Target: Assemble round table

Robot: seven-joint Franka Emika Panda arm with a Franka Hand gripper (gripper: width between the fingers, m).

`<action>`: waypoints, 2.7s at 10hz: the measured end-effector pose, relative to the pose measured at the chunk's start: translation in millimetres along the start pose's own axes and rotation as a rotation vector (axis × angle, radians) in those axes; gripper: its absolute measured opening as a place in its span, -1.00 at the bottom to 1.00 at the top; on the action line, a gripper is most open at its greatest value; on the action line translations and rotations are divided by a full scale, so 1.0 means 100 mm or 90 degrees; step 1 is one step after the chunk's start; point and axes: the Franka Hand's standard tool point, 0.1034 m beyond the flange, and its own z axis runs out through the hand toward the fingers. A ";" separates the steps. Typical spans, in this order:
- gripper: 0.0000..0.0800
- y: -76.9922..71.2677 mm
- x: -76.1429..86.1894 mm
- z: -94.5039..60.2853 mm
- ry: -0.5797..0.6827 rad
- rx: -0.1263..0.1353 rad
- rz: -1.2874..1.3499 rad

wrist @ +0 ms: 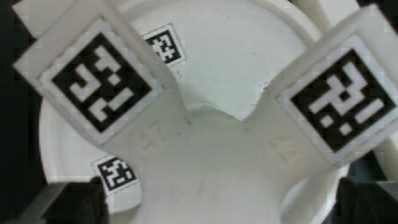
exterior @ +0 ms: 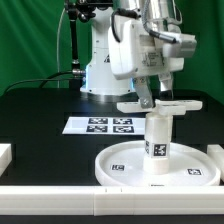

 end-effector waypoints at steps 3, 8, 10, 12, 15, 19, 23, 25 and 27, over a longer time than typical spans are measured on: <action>0.62 -0.06 -0.11 -0.22 -0.026 0.012 -0.073; 0.62 0.01 -0.13 -0.17 -0.024 -0.025 -0.357; 0.62 0.05 -0.20 -0.18 -0.032 -0.053 -0.510; 0.62 0.03 -0.25 -0.20 -0.034 -0.068 -0.637; 0.62 0.03 -0.25 -0.20 -0.039 -0.070 -0.785; 0.62 0.04 -0.30 -0.22 -0.042 -0.132 -1.147; 0.62 0.03 -0.29 -0.22 -0.059 -0.132 -1.298; 0.62 0.00 -0.23 -0.22 -0.073 -0.141 -1.487; 0.62 0.00 -0.21 -0.21 -0.078 -0.161 -1.617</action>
Offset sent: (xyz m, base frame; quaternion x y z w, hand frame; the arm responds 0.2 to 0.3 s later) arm 0.0000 0.0000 0.0000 0.0000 0.0000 -0.0650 0.9979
